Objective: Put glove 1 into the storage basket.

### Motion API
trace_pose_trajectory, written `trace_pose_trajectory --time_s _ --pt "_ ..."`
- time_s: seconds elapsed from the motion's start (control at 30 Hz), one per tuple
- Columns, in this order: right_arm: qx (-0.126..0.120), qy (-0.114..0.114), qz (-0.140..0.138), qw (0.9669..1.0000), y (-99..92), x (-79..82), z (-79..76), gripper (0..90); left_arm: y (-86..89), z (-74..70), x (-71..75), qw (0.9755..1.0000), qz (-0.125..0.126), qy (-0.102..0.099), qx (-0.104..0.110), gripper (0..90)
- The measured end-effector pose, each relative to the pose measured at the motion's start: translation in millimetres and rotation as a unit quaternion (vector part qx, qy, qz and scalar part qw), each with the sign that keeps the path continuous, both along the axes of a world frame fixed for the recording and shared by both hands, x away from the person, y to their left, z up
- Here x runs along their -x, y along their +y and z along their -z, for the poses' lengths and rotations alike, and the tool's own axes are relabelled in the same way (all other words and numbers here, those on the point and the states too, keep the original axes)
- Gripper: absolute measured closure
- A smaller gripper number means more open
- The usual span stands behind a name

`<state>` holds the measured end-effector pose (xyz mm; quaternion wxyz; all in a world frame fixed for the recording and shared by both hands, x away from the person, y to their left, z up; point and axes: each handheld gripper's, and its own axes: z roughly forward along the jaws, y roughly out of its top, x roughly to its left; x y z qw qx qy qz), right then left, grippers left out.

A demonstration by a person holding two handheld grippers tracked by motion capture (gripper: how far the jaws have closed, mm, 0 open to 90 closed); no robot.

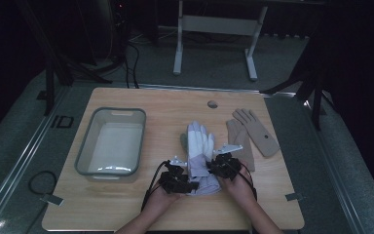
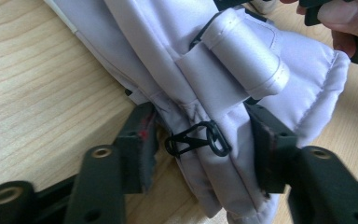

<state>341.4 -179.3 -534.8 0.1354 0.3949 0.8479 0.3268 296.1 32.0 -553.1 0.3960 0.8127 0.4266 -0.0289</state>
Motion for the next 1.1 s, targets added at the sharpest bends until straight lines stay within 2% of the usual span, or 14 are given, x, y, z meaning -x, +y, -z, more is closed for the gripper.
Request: trace_pose_trajectory --time_s 0.07,0.13,0.23,0.27,0.37,0.5,0.67,0.7,0.73,0.87,0.97,1.1 --pt "0.0 -0.003 0.002 1.0 0.2 0.5 0.3 79.5 -1.4 -2.1 1.9 1.0 0.002 -0.007 -0.002 57.8" --pt "0.001 -0.007 0.005 1.0 0.8 1.6 0.2 79.8 -4.4 -5.3 6.0 0.9994 0.005 -0.031 -0.013 65.7" --pt "-0.005 0.004 0.009 0.9999 -1.6 0.0 -2.3 80.4 -3.1 -5.9 6.7 0.9994 0.003 -0.034 -0.008 71.3" --pt "-0.007 0.007 0.009 0.9999 -2.5 -0.4 -3.9 80.5 -2.4 -7.2 5.4 0.9996 0.004 -0.028 -0.008 72.6" --pt "0.002 0.004 0.005 1.0 -1.9 0.5 -6.4 81.0 -3.6 -11.1 3.6 0.9995 0.011 -0.024 -0.014 74.1" --pt "-0.011 0.0 0.008 0.9999 -2.4 2.0 -11.4 81.3 -0.9 -19.5 1.8 0.9992 0.023 -0.025 -0.021 75.3" --pt "-0.023 -0.007 0.005 0.9997 -0.1 2.0 -20.9 81.3 6.1 -31.1 -1.7 0.999 0.03 -0.025 -0.02 75.4" --pt "-0.024 -0.008 0.003 0.9997 0.8 1.5 -23.0 81.2 11.4 -39.4 -4.3 0.9989 0.031 -0.026 -0.021 75.4" --pt "-0.028 -0.015 0.002 0.9995 5.0 0.0 -30.0 81.2 13.6 -42.4 -5.4 0.9989 0.031 -0.028 -0.02 75.4" --pt "-0.033 -0.029 -0.002 0.999 13.1 -2.6 -41.6 81.2 22.9 -55.4 -8.6 0.9986 0.028 -0.037 -0.025 75.4" --pt "-0.036 -0.034 -0.004 0.9988 17.8 -4.5 -47.3 81.2 29.9 -63.2 -10.2 0.9984 0.027 -0.042 -0.026 75.3" --pt "-0.038 -0.044 -0.014 0.9982 32.8 -9.0 -62.9 81.2 42.8 -76.5 -12.5 0.9979 0.026 -0.051 -0.032 75.2"
